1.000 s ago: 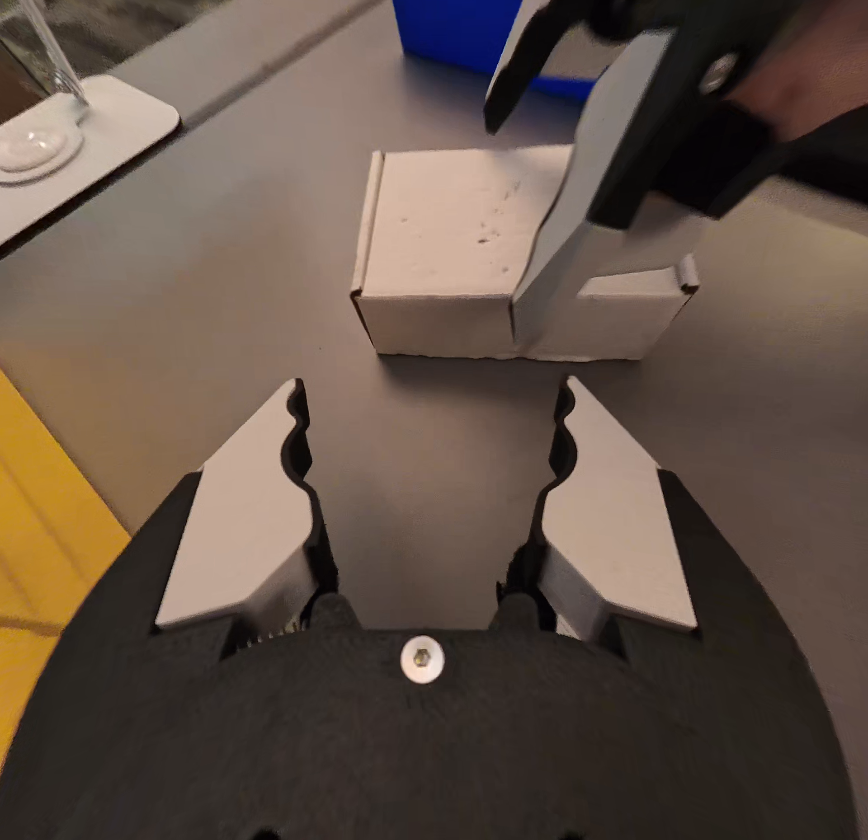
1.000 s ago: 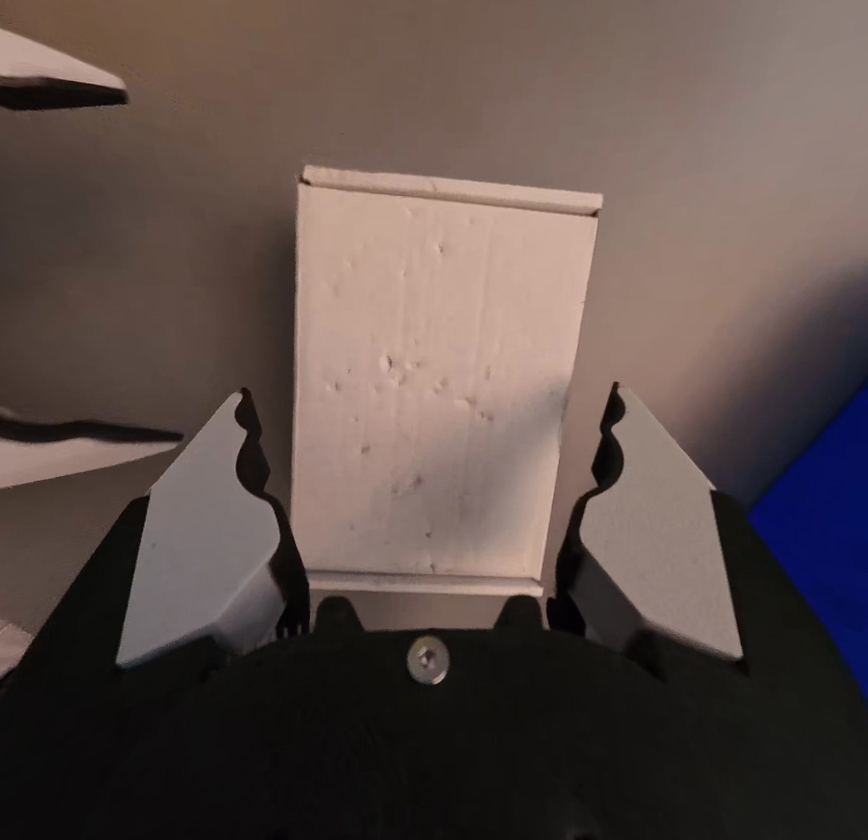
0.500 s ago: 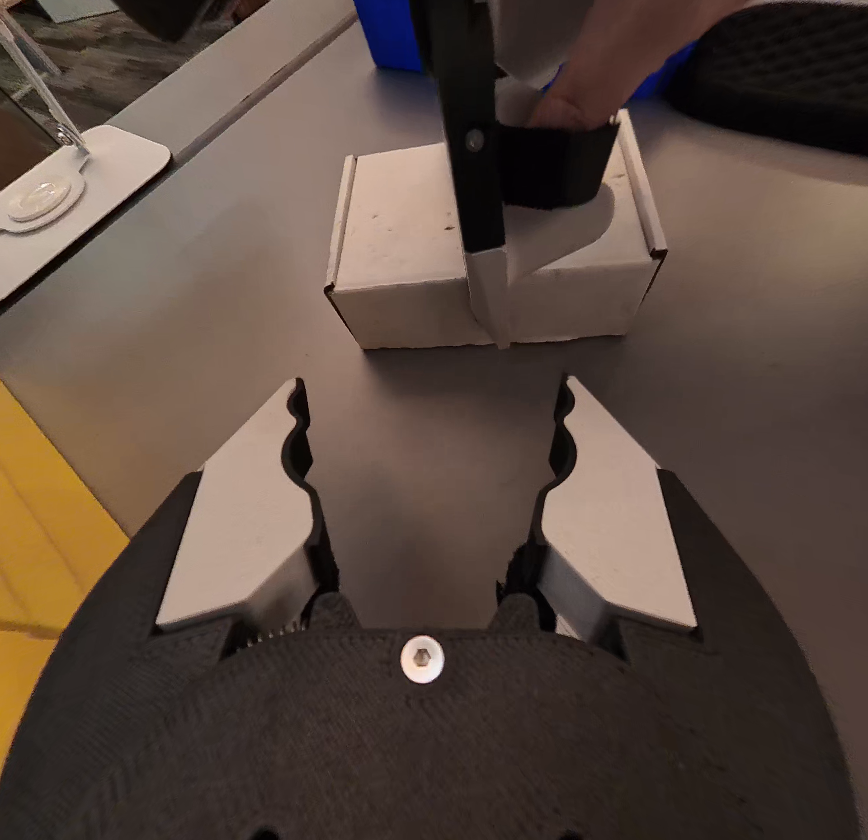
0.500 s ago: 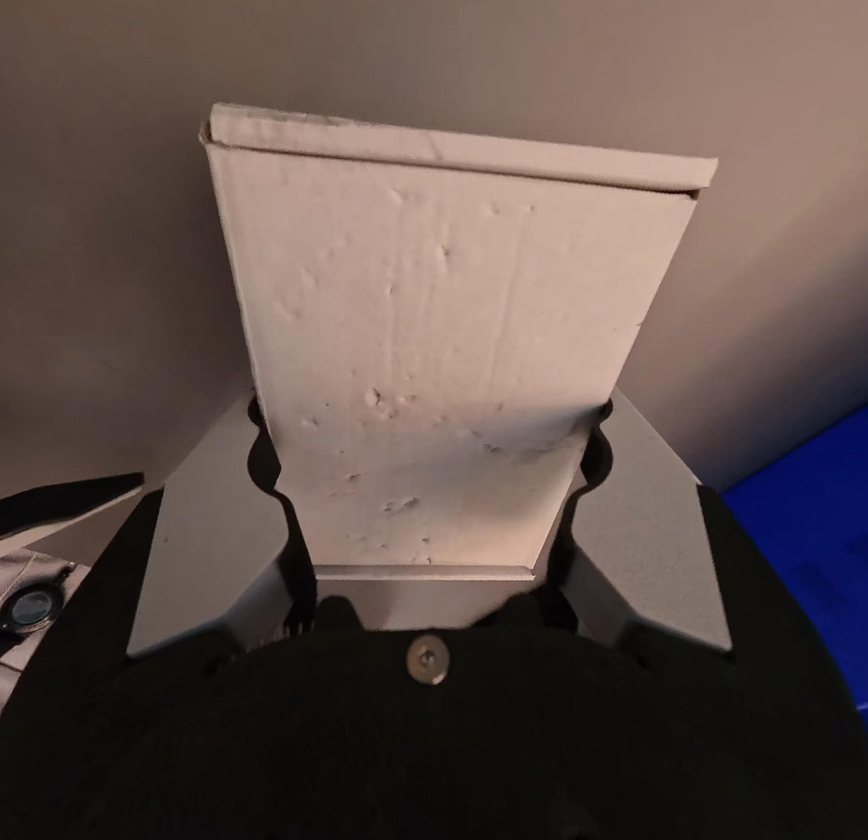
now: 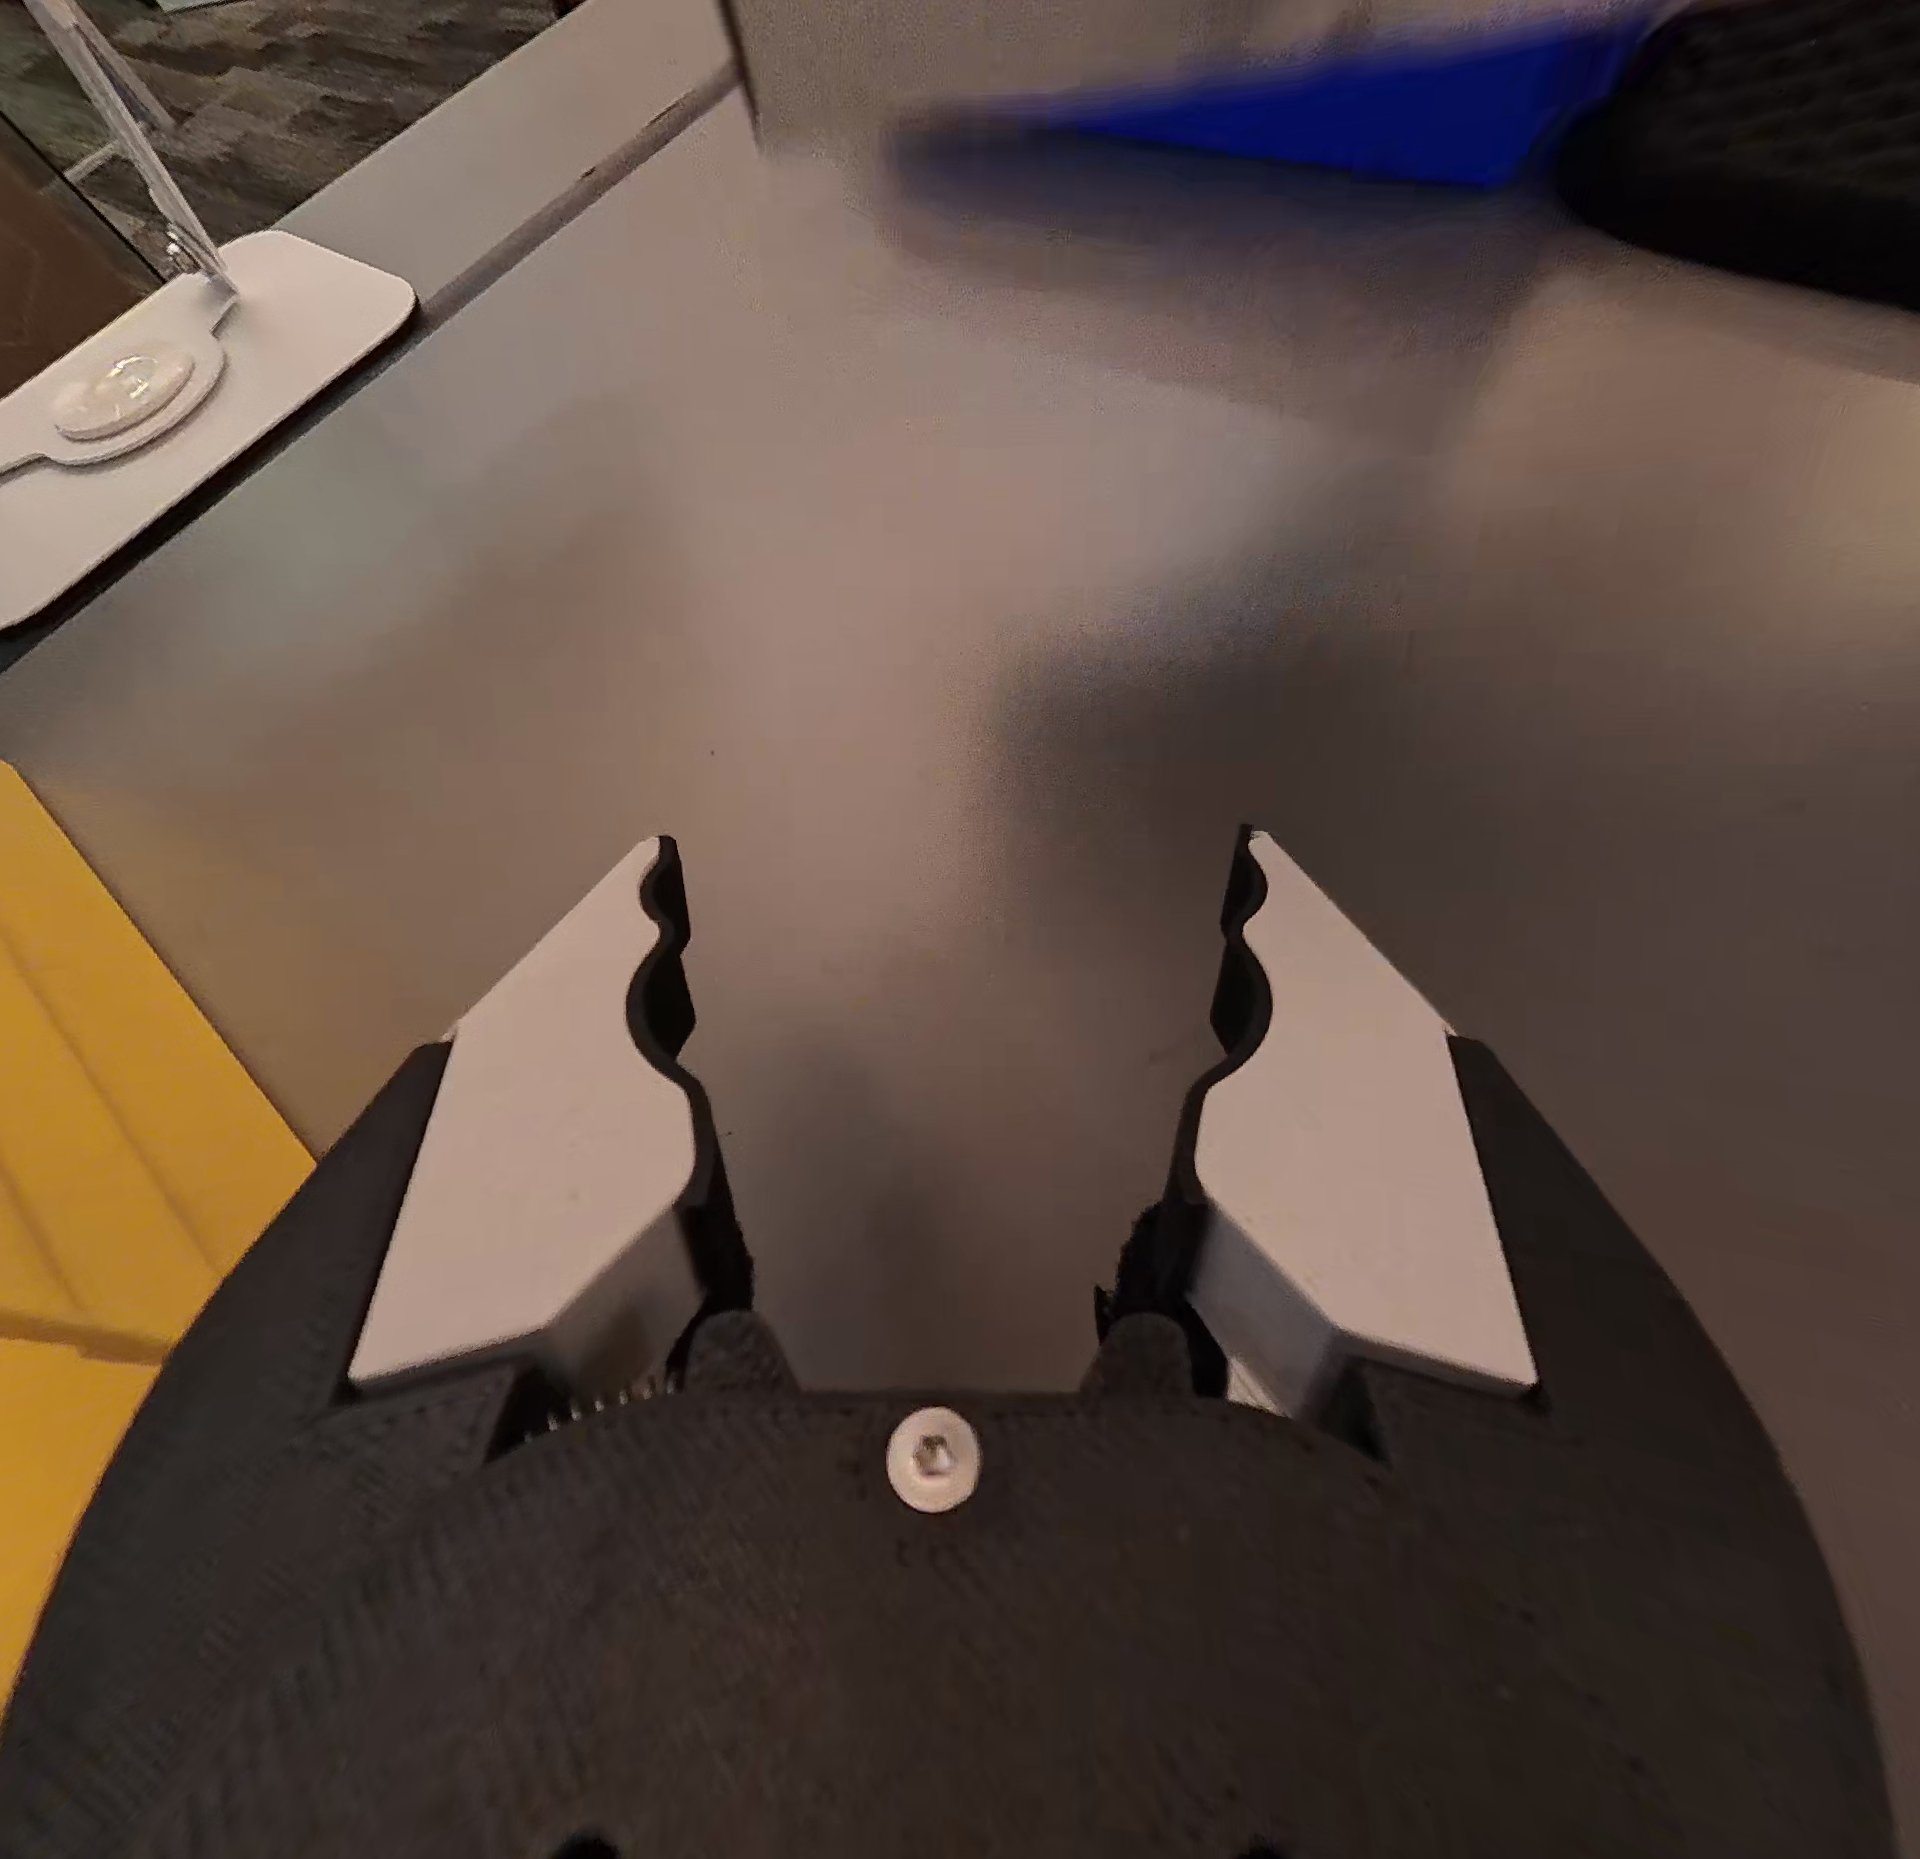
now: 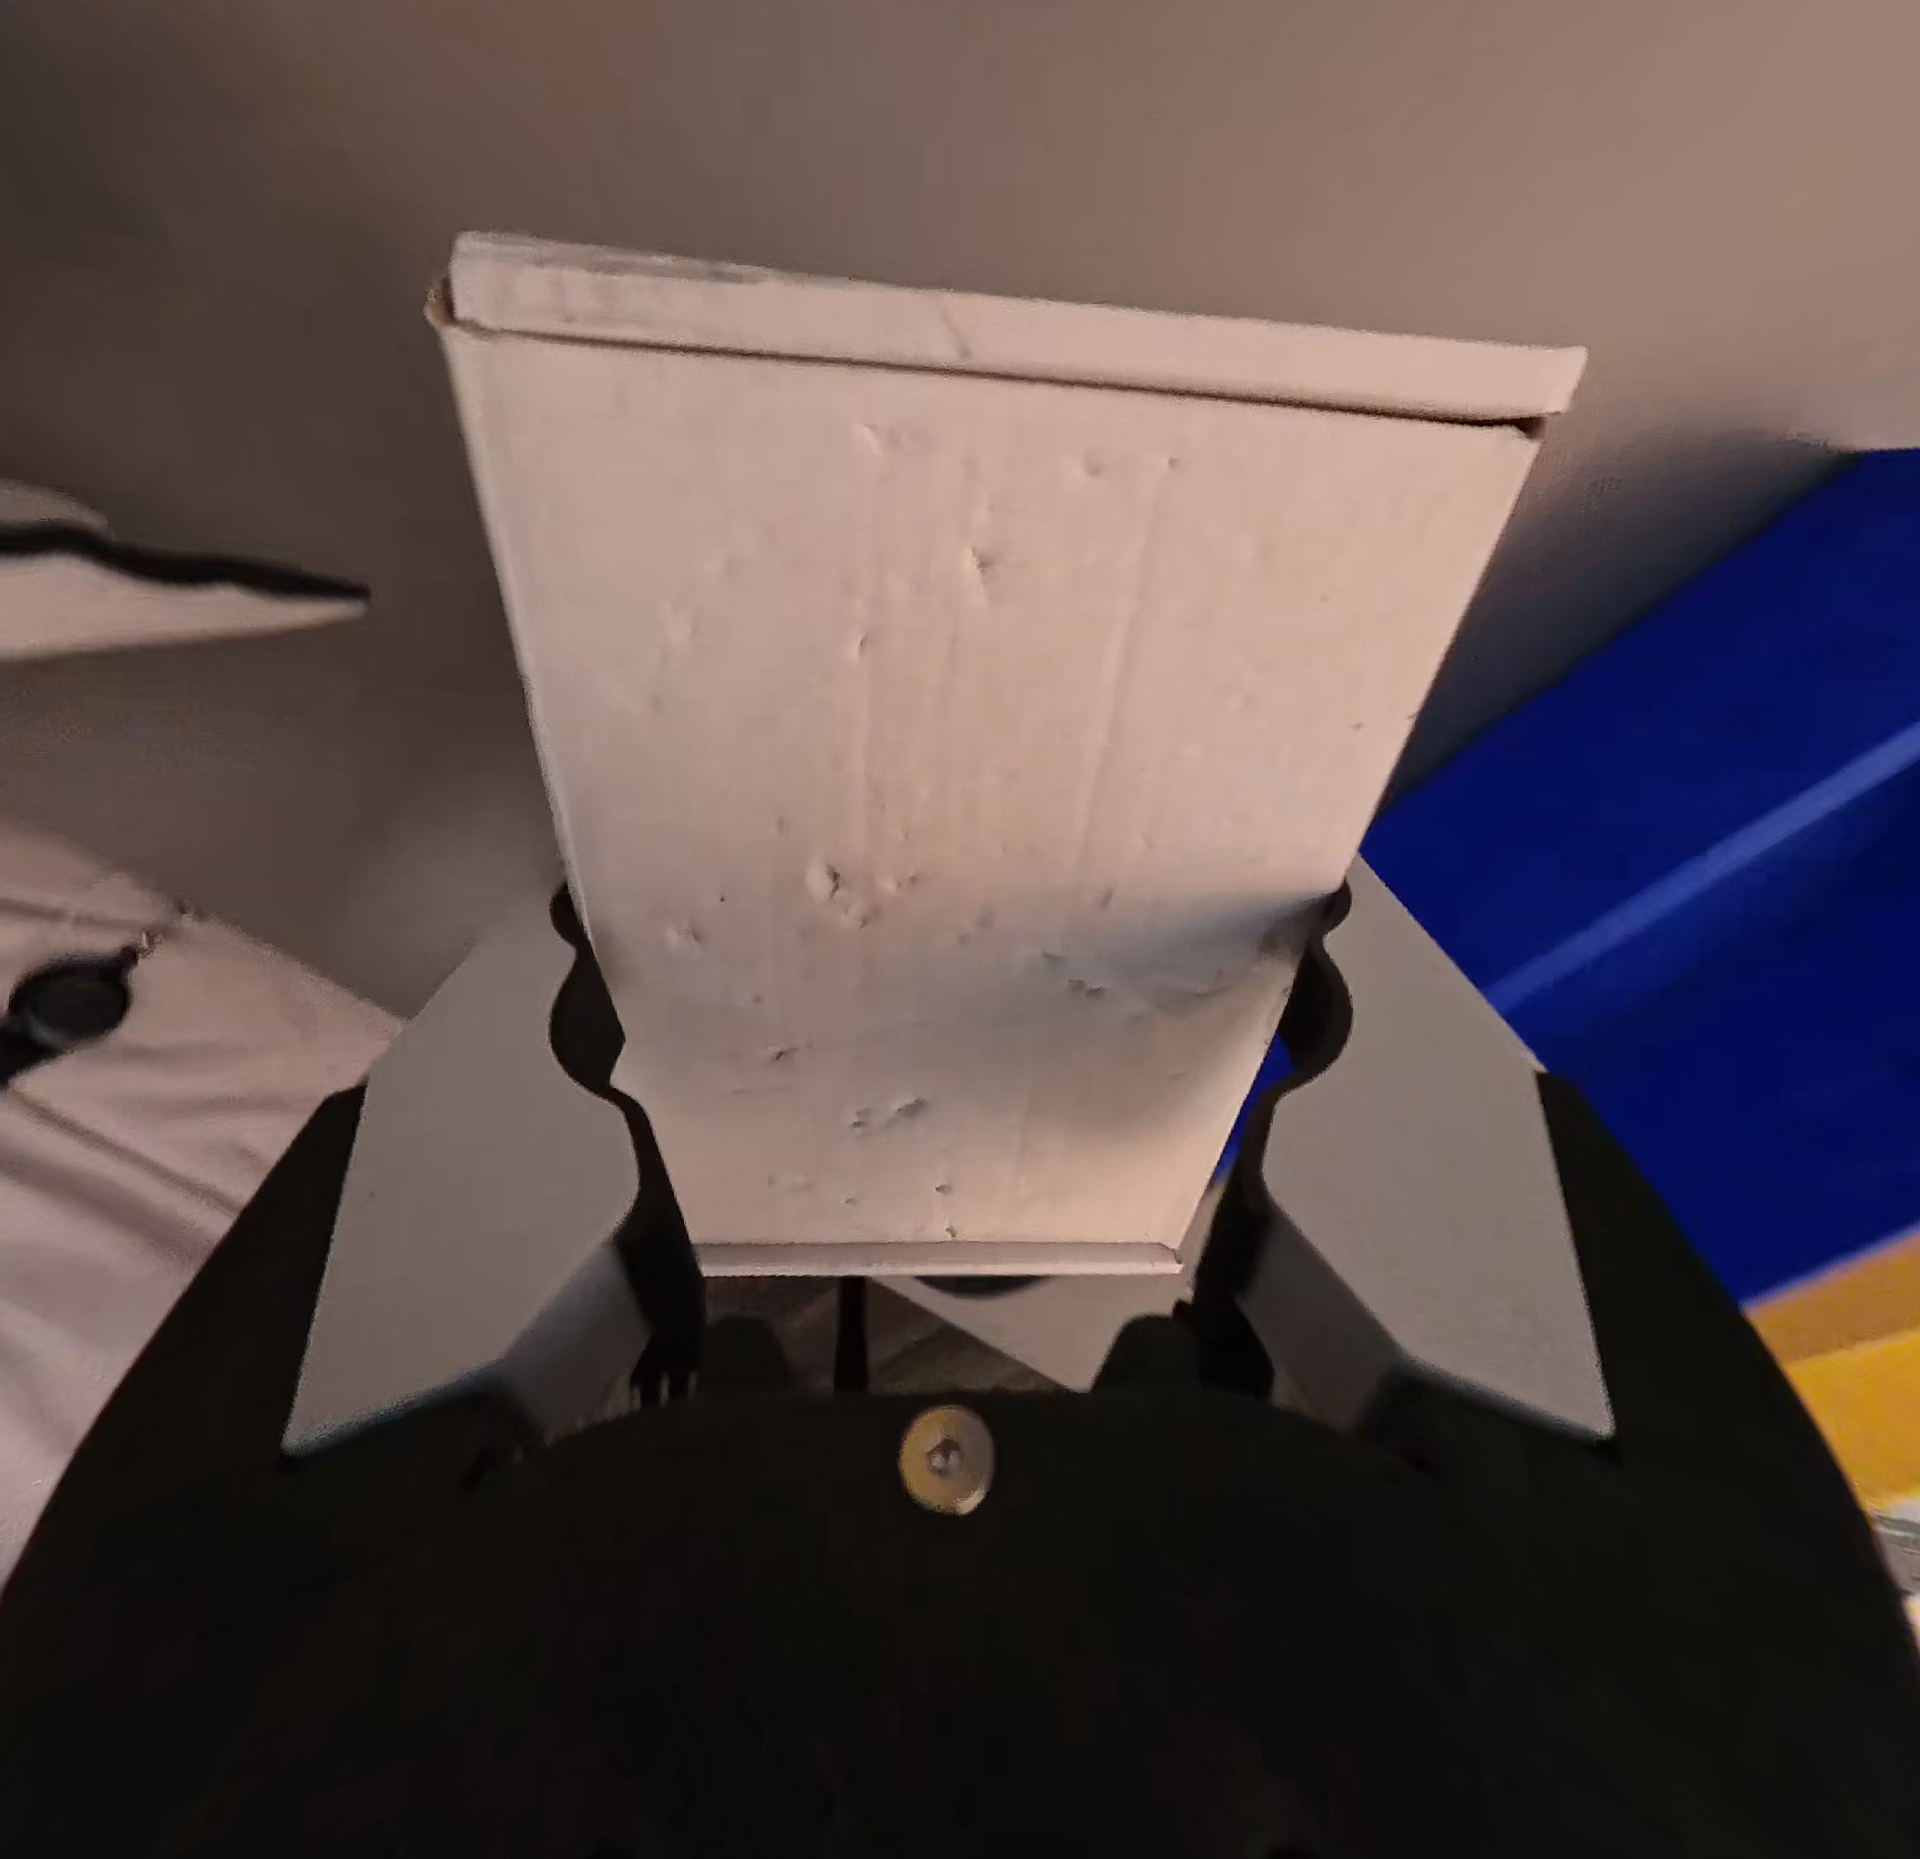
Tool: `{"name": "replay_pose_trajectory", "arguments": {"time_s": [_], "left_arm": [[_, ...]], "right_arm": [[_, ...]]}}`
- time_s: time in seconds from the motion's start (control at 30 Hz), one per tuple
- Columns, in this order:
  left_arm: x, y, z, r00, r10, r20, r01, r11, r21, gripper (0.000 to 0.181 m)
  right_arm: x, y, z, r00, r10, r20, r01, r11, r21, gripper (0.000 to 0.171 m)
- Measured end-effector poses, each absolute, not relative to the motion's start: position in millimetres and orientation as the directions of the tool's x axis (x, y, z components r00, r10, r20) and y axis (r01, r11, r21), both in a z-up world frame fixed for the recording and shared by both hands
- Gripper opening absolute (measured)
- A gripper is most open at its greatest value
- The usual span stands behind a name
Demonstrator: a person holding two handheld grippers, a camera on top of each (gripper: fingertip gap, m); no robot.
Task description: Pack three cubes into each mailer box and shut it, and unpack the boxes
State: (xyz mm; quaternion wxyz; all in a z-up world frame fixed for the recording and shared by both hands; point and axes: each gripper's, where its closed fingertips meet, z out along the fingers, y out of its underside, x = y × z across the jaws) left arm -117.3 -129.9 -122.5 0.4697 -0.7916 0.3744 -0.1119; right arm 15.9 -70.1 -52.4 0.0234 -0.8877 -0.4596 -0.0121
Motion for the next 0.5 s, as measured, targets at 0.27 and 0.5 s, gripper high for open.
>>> {"name": "replay_pose_trajectory", "arguments": {"time_s": [0.27,0.5], "left_arm": [[-116.5,-128.9,-132.7,0.678,-0.697,-0.234,-0.553,-0.273,-0.787,0.103],[-118.1,-124.5,-130.3,0.689,-0.688,-0.228,-0.534,-0.269,-0.802,0.102]], "right_arm": [[138.3,0.1,41.8,0.589,0.804,0.079,0.808,-0.588,-0.037,0.131],[213.0,57.7,-6.2,0.465,0.879,0.104,0.885,-0.463,-0.044,0.131]]}}
